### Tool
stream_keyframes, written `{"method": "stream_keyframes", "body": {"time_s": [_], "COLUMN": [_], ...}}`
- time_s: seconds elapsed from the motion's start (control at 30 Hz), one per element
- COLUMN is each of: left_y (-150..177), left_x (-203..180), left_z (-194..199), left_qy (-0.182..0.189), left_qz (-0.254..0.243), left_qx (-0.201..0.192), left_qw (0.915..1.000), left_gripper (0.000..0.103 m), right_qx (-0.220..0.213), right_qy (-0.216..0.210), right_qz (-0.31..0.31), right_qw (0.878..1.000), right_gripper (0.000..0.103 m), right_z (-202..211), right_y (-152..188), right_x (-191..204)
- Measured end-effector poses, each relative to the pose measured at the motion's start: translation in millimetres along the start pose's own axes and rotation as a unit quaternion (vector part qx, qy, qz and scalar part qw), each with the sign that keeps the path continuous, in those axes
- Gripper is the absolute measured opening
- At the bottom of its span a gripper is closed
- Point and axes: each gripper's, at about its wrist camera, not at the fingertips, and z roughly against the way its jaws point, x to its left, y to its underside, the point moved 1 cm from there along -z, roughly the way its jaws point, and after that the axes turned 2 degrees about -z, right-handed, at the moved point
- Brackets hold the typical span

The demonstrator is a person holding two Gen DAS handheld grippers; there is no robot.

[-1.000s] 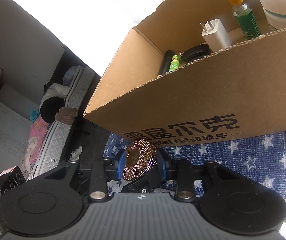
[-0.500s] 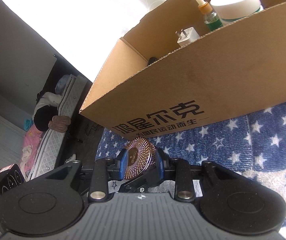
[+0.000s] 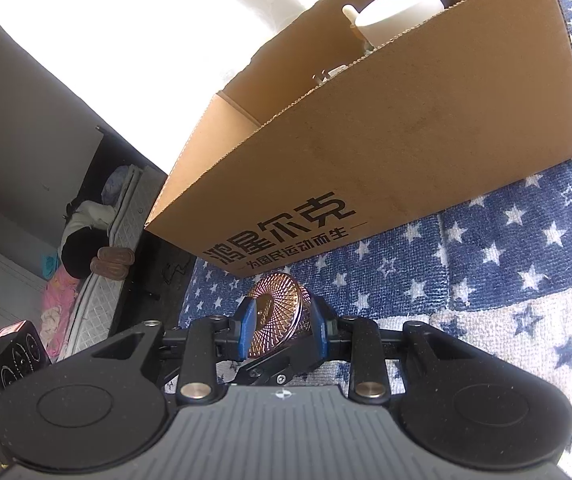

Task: Organize rigid objects
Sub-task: 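Lift the rose-gold jar with the right gripper over the box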

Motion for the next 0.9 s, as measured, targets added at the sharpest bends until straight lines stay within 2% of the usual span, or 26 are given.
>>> {"method": "stream_keyframes", "body": {"time_s": [0.9], "left_y": [-0.2], "left_x": [-1.6], "left_z": [-9.2], "left_qy": [-0.001], "left_qz": [-0.005], "left_qx": [0.008], "left_qw": [1.0], "left_gripper": [0.056], "right_qx": [0.005], "right_qy": [0.001], "right_qz": [0.002], "right_qw": [1.0], "right_gripper": [0.033], "right_z": [-11.0], "right_y": [-6.4], "right_x": [-6.0]}}
